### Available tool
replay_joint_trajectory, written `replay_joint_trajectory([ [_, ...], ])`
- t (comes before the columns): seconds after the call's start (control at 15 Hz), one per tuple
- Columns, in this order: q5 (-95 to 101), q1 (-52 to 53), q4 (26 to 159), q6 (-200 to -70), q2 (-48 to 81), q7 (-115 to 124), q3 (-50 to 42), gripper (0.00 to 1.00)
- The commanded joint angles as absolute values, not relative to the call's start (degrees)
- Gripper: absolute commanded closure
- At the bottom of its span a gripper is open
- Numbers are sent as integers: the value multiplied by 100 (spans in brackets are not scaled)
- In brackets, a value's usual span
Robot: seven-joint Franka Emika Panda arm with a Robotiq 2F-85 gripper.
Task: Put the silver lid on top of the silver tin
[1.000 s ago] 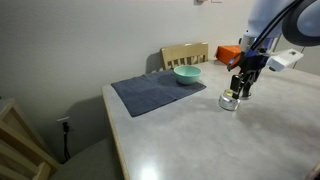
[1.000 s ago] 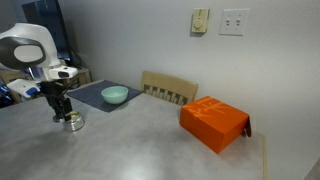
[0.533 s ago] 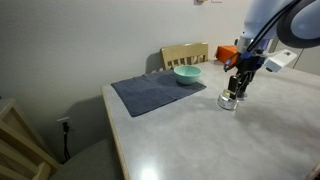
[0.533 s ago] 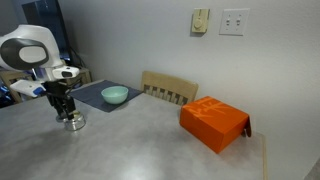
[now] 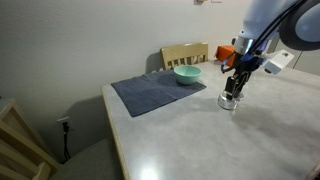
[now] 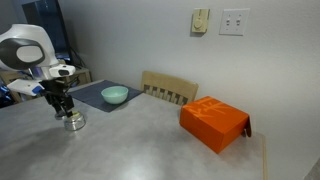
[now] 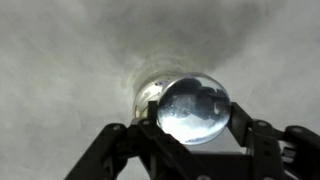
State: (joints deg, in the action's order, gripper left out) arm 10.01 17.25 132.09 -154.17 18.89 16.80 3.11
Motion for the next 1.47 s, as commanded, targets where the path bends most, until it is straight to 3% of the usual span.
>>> replay_joint_trajectory([
  [0.0,1059,1731,13347,-15683,1844,1753,308,56],
  [0.8,1129,1973,13538,-16399,1837,2418,42,56],
  [1.4,2095,2904,13607,-16670,1840,4046,-951,56],
])
